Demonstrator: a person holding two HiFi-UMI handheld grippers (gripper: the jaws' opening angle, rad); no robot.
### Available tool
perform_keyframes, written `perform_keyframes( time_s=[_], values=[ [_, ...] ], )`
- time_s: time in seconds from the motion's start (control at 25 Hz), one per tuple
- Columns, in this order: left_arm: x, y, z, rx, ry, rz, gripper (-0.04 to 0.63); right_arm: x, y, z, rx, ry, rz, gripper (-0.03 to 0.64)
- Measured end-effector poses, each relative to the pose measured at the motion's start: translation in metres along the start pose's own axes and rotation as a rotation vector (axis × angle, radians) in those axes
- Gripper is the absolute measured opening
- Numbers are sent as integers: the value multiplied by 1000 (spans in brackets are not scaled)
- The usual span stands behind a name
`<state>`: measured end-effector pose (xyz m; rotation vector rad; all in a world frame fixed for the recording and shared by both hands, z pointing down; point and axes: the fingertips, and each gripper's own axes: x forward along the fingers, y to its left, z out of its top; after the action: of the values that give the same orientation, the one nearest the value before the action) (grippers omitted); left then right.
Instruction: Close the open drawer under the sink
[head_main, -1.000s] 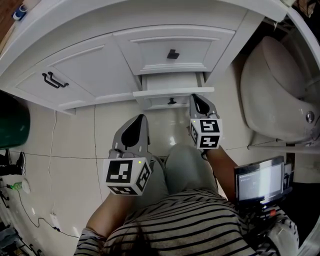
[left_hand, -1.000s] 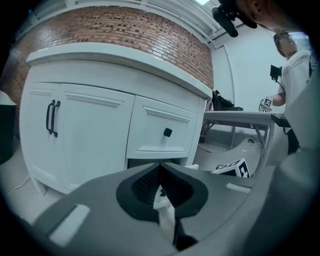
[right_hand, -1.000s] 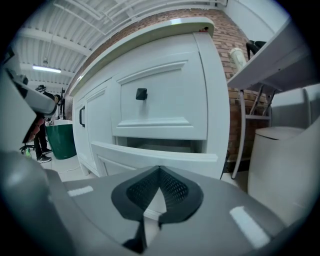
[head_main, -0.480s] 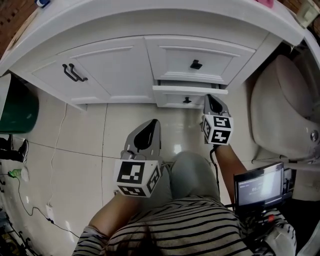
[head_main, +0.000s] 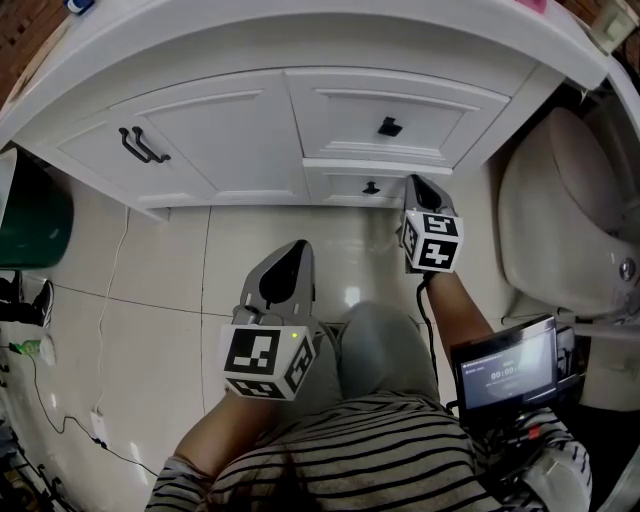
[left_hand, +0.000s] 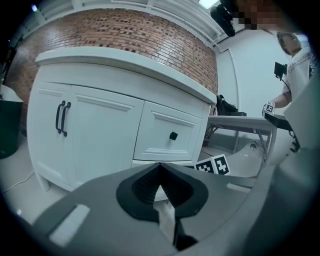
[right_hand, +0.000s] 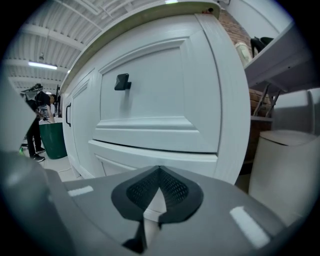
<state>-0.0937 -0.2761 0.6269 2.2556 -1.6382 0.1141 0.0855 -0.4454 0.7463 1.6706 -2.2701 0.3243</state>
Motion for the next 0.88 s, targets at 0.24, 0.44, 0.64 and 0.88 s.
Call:
perform_keyframes(
  time_s=[0.24, 0.44, 0.64, 0.88],
  values=[
    [-2, 6, -2, 3, 9, 6, 17, 6, -2, 2, -9, -14, -11, 2],
    [-2, 7, -3, 8, 8, -5, 17, 12, 0, 5, -10, -10, 19, 2],
    [2, -12, -3, -30, 58, -70, 17, -4, -2, 1, -46, 89, 15, 2],
    [-15, -38, 66, -33, 97, -81, 17, -107, 39, 58, 26, 144, 106, 2]
  ],
)
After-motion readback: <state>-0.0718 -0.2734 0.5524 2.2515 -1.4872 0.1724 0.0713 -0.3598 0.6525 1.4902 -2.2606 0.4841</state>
